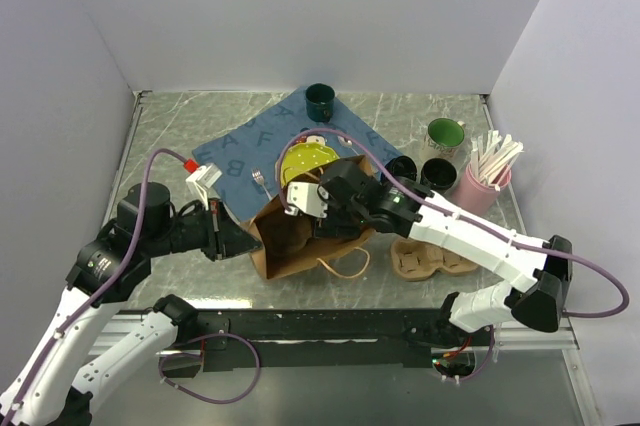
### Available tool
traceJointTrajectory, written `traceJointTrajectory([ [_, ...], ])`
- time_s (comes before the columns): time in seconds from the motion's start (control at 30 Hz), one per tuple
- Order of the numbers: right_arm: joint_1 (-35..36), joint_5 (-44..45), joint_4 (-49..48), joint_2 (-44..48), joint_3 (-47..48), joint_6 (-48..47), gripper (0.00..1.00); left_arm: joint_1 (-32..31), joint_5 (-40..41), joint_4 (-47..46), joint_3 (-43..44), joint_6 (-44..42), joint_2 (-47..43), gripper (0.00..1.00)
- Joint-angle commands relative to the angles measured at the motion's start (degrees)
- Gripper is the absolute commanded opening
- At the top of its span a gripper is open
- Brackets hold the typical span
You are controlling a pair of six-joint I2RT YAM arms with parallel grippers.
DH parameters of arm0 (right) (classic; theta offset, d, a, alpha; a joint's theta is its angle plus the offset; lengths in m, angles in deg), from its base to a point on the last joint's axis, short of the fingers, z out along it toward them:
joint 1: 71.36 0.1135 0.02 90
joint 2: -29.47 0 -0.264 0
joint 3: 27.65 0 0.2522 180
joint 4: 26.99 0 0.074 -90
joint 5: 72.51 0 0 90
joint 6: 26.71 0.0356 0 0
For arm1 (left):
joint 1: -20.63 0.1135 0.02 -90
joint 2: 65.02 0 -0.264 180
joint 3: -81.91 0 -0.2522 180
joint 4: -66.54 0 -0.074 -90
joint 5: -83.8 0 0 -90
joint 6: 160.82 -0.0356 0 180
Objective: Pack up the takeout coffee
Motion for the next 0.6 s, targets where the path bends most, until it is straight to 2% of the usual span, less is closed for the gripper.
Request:
traceJointTrajectory([
  [0.0, -0.1, -1.2, 5.2, 2.9, 4.3, 1.5, 0.86, -0.3, -2.0, -2.7, 2.8, 1.9, 0.5, 0.01],
  [0.57, 3.5, -7.4, 16.3, 3.8, 11.0, 1.6, 0.78, -0.3, -2.7, -1.7, 3.6, 4.2, 0.7, 0.01],
])
